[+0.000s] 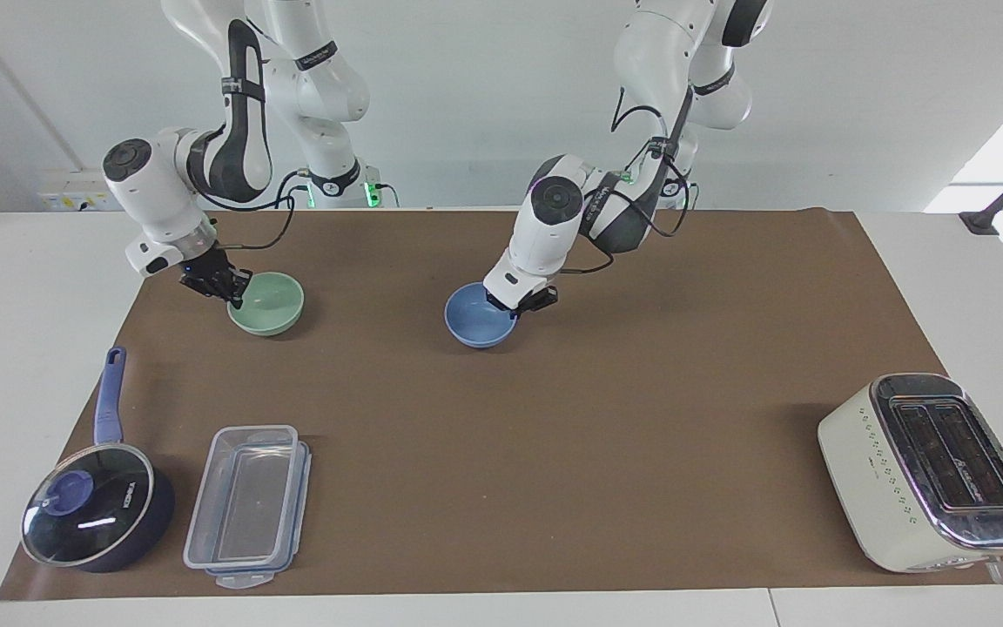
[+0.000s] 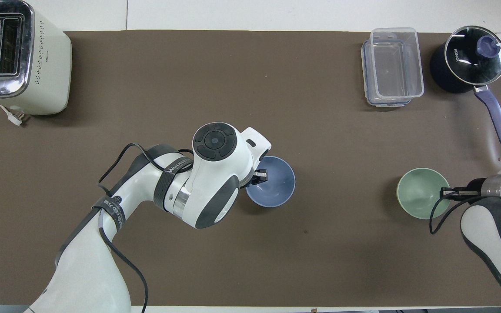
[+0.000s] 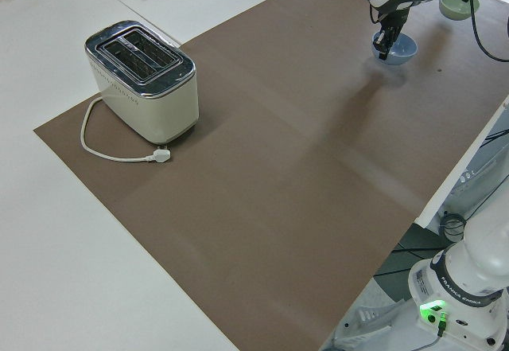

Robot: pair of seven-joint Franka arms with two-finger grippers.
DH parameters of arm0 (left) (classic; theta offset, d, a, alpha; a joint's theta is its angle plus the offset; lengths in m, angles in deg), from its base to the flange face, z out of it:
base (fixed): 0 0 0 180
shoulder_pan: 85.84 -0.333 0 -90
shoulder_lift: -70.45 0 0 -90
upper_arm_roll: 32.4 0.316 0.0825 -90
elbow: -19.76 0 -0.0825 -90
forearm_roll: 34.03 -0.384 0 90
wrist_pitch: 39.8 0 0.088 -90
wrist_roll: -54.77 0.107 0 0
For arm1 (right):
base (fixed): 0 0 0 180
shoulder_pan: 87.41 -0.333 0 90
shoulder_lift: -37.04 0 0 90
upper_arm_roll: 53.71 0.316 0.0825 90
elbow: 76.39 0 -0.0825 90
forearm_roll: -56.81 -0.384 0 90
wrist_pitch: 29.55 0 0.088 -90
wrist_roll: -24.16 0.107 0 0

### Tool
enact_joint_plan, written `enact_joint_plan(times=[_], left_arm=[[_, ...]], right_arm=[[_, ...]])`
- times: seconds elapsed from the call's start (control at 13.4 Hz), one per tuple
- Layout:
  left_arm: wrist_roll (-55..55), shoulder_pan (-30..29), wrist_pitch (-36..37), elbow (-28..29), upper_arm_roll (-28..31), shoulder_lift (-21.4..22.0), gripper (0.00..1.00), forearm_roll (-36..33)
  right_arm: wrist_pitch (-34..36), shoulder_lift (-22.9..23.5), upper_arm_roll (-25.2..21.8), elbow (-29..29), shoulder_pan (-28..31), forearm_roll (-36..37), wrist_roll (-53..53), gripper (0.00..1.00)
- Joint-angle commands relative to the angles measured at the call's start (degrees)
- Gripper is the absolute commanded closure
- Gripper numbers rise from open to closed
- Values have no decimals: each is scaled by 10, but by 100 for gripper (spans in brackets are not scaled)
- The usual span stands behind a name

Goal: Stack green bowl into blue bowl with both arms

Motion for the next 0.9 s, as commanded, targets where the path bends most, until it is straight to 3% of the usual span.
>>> enact_joint_plan(times=[0.0,0.22,0.45,0.67,0.82], left_arm=[[18,-5,-7,18,4,13,1,0],[26,-51,6,9,5,36,0,-2],[60,-124,104,-40,5,67,0,-3],[108,-199,219,-118,6,75,0,-50],[165,-248,255,-126,7,101,0,-57]], right_arm=[[56,-4,5,52,-7,-18,-6,100],[66,-10,7,60,-31,-19,1,100],[64,-11,7,59,-72,-19,32,100],[53,-14,7,54,-162,-19,143,100],[26,-12,7,55,-240,-19,231,100]])
